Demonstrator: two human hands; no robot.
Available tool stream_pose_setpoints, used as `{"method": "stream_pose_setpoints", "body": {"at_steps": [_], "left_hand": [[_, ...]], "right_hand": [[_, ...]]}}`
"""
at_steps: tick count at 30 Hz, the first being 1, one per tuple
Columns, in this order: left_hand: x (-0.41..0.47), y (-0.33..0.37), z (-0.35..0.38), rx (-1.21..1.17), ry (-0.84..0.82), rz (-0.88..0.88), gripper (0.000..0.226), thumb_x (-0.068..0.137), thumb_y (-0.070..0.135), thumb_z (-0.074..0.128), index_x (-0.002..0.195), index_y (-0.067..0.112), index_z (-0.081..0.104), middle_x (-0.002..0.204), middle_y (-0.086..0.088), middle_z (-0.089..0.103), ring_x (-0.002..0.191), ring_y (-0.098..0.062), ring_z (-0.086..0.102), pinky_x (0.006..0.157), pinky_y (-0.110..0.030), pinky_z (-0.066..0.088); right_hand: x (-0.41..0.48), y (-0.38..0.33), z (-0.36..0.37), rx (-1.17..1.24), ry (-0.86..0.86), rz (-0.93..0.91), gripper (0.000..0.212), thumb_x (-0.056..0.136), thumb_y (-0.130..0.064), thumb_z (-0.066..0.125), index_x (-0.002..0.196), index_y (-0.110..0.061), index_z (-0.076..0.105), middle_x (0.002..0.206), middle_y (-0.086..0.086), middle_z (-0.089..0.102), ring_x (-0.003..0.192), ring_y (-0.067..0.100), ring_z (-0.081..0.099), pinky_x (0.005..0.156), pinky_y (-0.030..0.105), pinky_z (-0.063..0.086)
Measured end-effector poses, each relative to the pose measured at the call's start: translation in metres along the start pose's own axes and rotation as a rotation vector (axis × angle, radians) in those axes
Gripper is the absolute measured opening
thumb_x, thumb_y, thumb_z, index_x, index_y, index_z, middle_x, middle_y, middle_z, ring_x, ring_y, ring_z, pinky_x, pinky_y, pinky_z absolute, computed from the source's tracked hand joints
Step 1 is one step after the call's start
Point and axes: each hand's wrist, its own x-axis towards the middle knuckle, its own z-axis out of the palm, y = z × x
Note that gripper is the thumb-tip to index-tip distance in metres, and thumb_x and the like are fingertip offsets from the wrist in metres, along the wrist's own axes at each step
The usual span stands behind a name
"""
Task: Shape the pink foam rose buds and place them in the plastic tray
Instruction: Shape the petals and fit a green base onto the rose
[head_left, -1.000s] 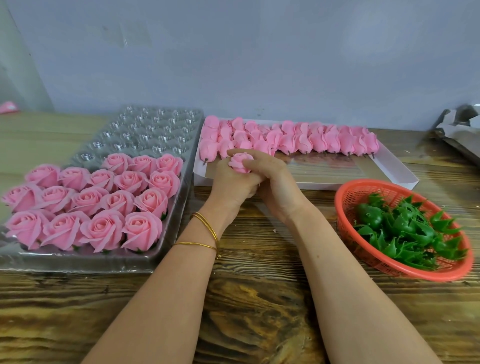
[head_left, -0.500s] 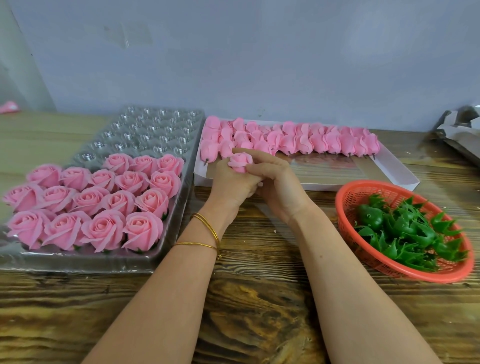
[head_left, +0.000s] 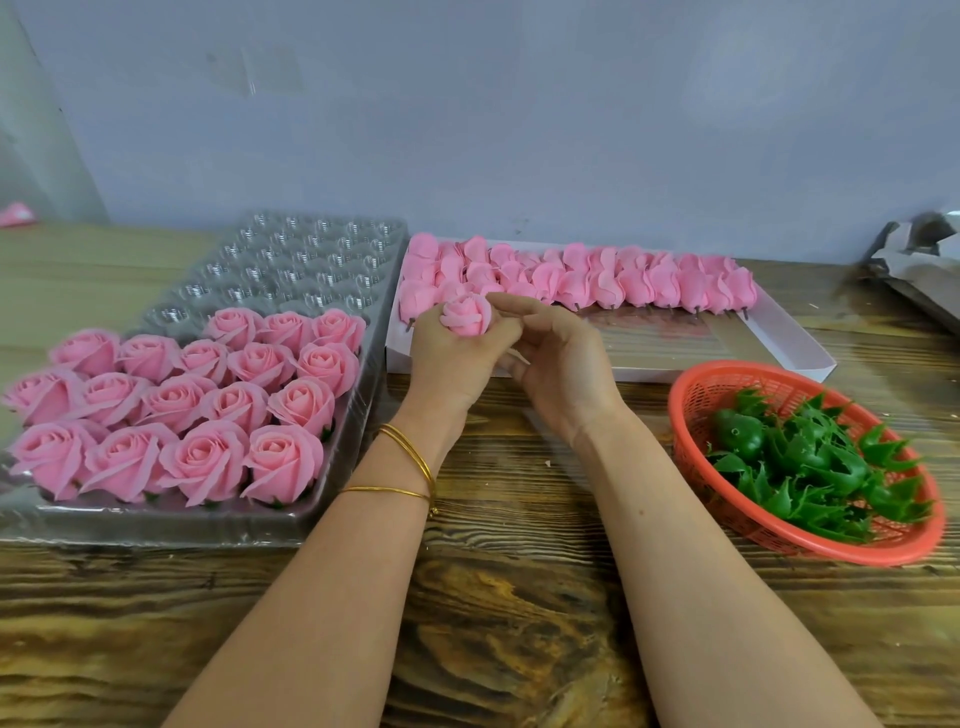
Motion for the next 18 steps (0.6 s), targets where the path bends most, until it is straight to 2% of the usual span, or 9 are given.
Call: {"method": "stream_pose_setpoints", "body": {"at_steps": [3,5,7,12,16,18], "left_hand": [[-0.001,0.003,0.0,0.006,-0.002,0.016,0.018,0.066,0.01,0.07,0.061,0.02,0.056,0.057,0.009,0.058,0.063,-0.009,0.06,0.059,-0.029,0.052],[-0.001,0.004,0.0,-0.014,0.005,0.015,0.018,0.068,0.009,0.071,0.062,0.021,0.059,0.059,0.008,0.061,0.064,-0.009,0.063,0.056,-0.026,0.051],[0.0,0.005,0.0,-0.067,0.007,0.007,0.021,0.072,0.005,0.072,0.062,0.02,0.062,0.06,0.005,0.064,0.064,-0.009,0.064,0.054,-0.023,0.05],[-0.001,0.004,0.001,-0.106,-0.01,0.005,0.021,0.073,0.007,0.073,0.065,0.01,0.054,0.054,0.003,0.051,0.054,-0.008,0.053,0.048,-0.021,0.045],[-0.002,0.005,0.001,-0.12,0.007,-0.009,0.021,0.068,0.015,0.073,0.061,0.015,0.053,0.053,0.006,0.052,0.053,-0.006,0.053,0.049,-0.019,0.045],[-0.003,0.005,0.001,-0.124,-0.002,-0.008,0.023,0.068,0.015,0.073,0.057,0.018,0.053,0.051,0.01,0.053,0.051,-0.002,0.053,0.047,-0.017,0.044]], "right_hand": [[0.001,0.0,0.0,0.006,0.011,0.013,0.031,0.087,0.002,0.035,0.097,-0.001,0.064,0.091,0.01,0.067,0.088,0.021,0.061,0.078,0.029,0.055],[-0.001,-0.001,0.0,0.024,-0.028,0.027,0.032,0.083,0.005,0.033,0.095,0.001,0.063,0.09,0.01,0.067,0.088,0.021,0.062,0.081,0.03,0.056],[-0.002,-0.003,0.0,0.033,-0.076,0.04,0.031,0.082,0.006,0.034,0.093,0.001,0.062,0.087,0.009,0.067,0.084,0.019,0.063,0.078,0.028,0.056],[-0.005,-0.004,0.001,-0.116,-0.135,0.084,0.025,0.084,0.013,0.044,0.081,-0.003,0.063,0.075,0.009,0.06,0.069,0.014,0.058,0.066,0.023,0.047],[-0.009,-0.003,0.002,-0.098,-0.22,0.129,0.023,0.091,0.009,0.046,0.088,-0.004,0.064,0.079,0.009,0.06,0.069,0.012,0.056,0.06,0.02,0.043],[-0.011,-0.003,0.001,-0.066,-0.249,0.152,0.02,0.093,0.006,0.046,0.093,-0.004,0.064,0.084,0.009,0.061,0.073,0.013,0.057,0.065,0.02,0.047]]}}
